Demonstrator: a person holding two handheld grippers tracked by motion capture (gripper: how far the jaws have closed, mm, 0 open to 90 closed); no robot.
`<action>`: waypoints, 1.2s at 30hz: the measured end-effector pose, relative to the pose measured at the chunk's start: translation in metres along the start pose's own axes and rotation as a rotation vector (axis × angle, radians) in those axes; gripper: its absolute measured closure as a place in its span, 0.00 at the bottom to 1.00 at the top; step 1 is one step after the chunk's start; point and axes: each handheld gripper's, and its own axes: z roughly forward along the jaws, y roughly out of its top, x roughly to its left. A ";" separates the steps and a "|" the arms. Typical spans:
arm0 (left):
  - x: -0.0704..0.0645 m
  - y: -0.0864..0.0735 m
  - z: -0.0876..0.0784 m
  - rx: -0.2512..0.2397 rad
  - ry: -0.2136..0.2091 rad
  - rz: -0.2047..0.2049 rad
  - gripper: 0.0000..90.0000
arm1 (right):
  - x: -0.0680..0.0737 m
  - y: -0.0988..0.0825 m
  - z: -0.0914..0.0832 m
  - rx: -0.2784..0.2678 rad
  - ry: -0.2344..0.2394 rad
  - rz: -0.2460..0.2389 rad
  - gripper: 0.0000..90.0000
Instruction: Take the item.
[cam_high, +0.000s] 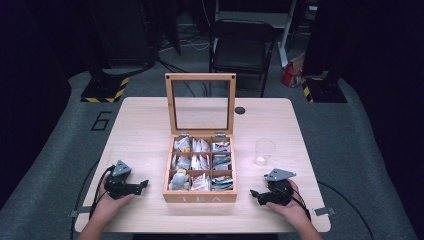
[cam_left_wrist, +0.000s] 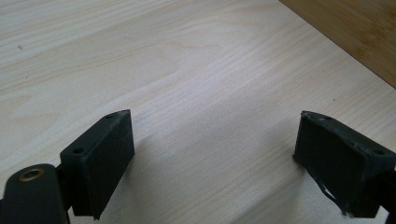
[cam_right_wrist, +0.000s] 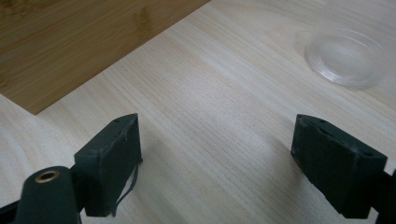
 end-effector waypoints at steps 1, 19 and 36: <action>0.000 0.000 0.000 -0.001 0.003 0.000 0.13 | 0.000 0.000 0.000 -0.004 -0.004 0.002 0.19; -0.001 -0.001 0.001 -0.017 0.010 0.002 0.13 | -0.001 0.004 0.001 -0.009 -0.002 0.000 0.34; 0.000 -0.001 0.001 -0.017 0.012 0.010 0.13 | 0.006 0.016 -0.016 -0.043 0.014 0.048 0.43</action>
